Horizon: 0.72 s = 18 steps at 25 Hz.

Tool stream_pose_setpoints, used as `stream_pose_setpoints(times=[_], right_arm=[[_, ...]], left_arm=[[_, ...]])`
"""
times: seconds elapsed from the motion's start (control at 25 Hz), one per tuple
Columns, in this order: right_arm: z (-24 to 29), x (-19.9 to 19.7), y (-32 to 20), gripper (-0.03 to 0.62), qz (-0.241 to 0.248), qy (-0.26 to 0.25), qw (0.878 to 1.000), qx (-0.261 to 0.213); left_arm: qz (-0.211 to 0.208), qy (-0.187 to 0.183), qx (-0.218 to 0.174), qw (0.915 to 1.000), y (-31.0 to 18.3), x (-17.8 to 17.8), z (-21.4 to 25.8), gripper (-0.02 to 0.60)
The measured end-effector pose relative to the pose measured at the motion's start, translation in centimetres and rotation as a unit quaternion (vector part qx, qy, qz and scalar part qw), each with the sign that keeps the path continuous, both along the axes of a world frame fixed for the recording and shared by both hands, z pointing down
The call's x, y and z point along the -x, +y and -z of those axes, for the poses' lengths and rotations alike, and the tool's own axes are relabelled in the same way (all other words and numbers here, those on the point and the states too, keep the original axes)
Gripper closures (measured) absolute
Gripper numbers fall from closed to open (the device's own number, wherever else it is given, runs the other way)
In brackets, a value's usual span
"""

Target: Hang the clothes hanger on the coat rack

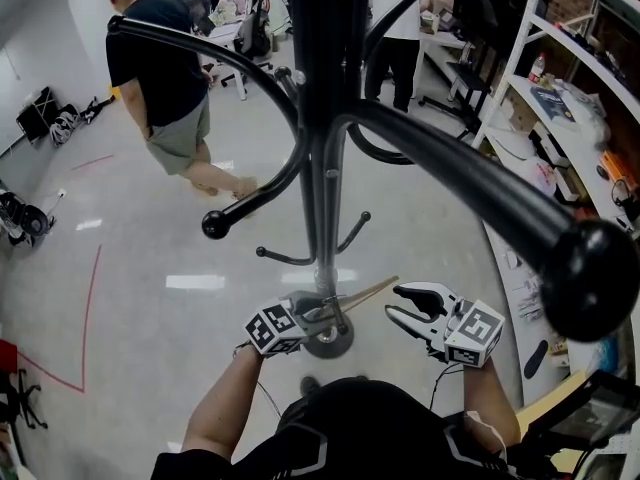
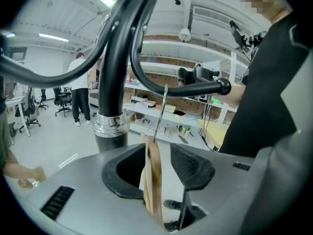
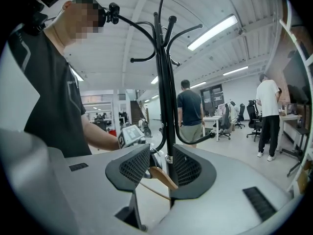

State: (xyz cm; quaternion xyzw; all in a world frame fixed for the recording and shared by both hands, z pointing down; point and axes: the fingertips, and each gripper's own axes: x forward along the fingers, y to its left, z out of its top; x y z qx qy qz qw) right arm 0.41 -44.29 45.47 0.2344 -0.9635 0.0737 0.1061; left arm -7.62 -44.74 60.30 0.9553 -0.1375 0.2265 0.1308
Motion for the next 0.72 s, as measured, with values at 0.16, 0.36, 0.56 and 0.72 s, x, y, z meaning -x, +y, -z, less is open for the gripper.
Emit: stream_pose_setpoints(times=[0.16,0.36,0.56,0.72], right_arm=[[0.6,0.1,-0.3,0.461,0.000,-0.013,1.000,-0.004],[1.6,0.0,-0.4,0.461,0.001,-0.021,1.000,-0.007],[1.8,-0.2,-0.2,0.461,0.024,-0.019,0.999,-0.033],[2.7,-0.7,0.2,0.461,0.040,-0.049,0.997,-0.037]], left_arm=[[0.041,0.053,-0.019,0.9976,0.0,1.6,1.7,0.394],[0.107,0.102,-0.058,0.9873,0.2,5.1,5.6,0.382],[0.147,0.111,-0.097,0.9782,2.1,7.5,7.9,0.383],[0.204,0.169,-0.098,0.9593,3.4,8.9,10.0,0.430]])
